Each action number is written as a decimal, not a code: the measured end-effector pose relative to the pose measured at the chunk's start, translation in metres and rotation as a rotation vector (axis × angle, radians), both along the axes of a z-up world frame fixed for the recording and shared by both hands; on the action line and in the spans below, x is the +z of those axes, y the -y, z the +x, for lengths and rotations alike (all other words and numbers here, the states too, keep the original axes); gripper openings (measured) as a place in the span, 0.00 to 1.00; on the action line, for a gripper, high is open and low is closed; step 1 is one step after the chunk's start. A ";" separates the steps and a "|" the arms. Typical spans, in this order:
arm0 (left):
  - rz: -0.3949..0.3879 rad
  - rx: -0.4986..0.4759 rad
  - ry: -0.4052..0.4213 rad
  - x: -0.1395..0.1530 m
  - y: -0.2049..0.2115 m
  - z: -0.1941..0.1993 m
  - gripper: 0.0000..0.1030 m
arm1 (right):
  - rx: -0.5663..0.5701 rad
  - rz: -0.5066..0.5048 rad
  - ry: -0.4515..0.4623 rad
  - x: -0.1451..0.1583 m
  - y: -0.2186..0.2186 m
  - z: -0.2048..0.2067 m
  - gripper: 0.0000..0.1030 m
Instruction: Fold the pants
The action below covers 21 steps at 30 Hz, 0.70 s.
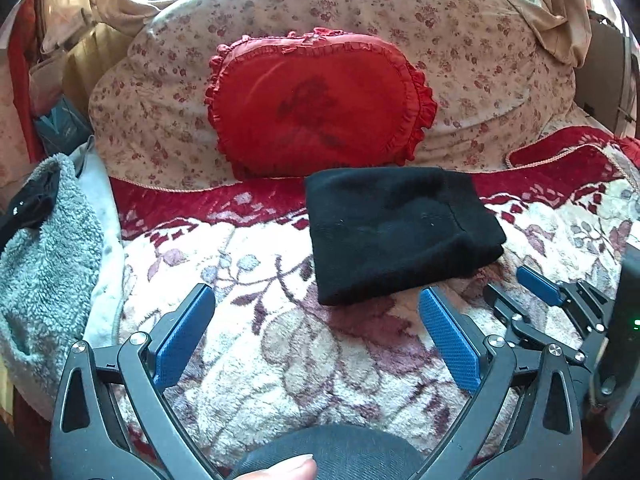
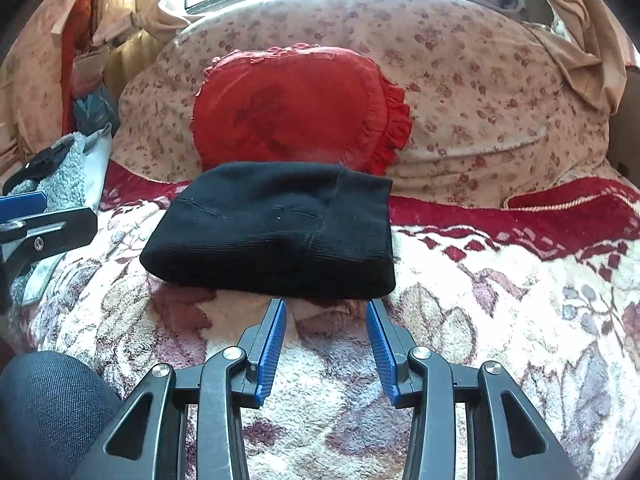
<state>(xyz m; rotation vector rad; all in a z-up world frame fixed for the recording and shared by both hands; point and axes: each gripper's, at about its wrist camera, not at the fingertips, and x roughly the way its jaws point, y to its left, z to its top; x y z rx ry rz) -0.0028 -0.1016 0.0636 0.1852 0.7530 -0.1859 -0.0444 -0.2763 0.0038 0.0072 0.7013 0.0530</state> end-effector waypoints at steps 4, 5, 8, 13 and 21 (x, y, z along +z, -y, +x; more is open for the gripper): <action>-0.041 -0.030 -0.019 0.001 0.001 -0.003 0.99 | -0.007 -0.008 -0.014 -0.004 0.001 0.003 0.39; -0.046 -0.038 -0.032 0.000 0.002 -0.003 0.99 | -0.012 -0.008 -0.016 -0.005 0.001 0.003 0.39; -0.043 -0.064 -0.089 -0.008 0.007 -0.001 0.99 | -0.025 0.006 -0.024 -0.007 0.004 0.005 0.39; -0.043 -0.053 -0.130 -0.019 0.008 0.002 0.99 | -0.035 0.001 -0.032 -0.009 0.005 0.006 0.39; -0.046 0.040 -0.189 -0.030 -0.001 0.009 0.99 | -0.034 -0.023 -0.045 -0.014 0.000 0.009 0.39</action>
